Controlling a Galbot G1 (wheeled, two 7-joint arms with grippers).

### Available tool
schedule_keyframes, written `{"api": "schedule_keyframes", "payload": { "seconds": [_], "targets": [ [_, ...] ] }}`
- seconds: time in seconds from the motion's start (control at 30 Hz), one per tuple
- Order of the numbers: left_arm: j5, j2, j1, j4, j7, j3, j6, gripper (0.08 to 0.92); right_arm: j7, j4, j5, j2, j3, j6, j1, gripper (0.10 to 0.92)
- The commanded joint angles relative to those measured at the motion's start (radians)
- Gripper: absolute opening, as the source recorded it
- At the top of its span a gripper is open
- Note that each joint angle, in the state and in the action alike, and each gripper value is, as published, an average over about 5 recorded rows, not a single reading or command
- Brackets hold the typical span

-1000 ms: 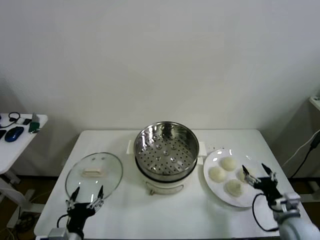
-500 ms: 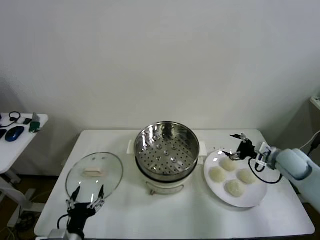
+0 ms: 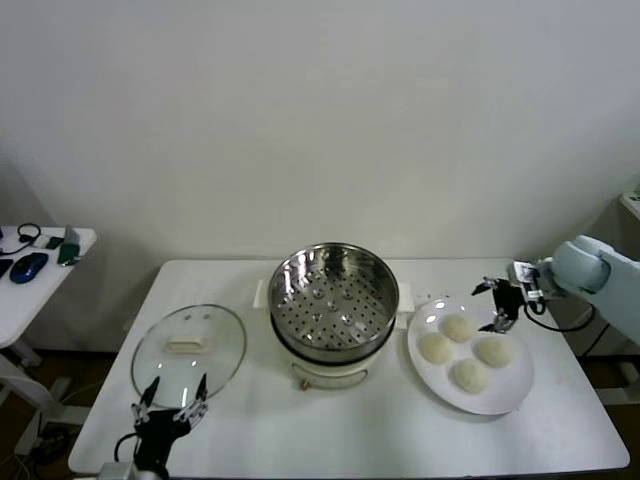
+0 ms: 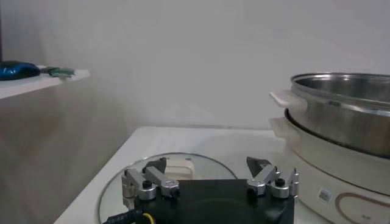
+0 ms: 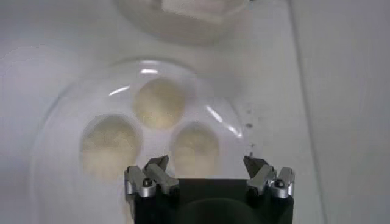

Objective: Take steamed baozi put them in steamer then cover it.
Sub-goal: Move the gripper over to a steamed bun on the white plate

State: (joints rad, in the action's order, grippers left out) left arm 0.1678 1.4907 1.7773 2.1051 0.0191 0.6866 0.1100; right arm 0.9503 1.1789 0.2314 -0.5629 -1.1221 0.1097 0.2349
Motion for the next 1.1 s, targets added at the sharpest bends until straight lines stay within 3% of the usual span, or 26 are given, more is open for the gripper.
{"api": "schedule_keyframes", "payload": {
  "seconds": [0.03,0.6,1.1],
  "targets": [
    [0.000,-0.002,-0.002,-0.012,-0.001,0.004,-0.005,0.823,-0.030,-0.125,0.022,-0.130,-0.127,0.036,0.057,0.823],
    [-0.007,0.007,0.007,-0.012,0.003,0.001,0.003,0.823,-0.002,-0.263,-0.008,-0.271,-0.102,0.061,-0.032,0.823],
    [-0.011,0.005,0.009,-0.022,0.003,-0.007,0.004,0.823,0.012,-0.270,-0.025,-0.278,-0.113,0.062,-0.038,0.787]
  ]
}}
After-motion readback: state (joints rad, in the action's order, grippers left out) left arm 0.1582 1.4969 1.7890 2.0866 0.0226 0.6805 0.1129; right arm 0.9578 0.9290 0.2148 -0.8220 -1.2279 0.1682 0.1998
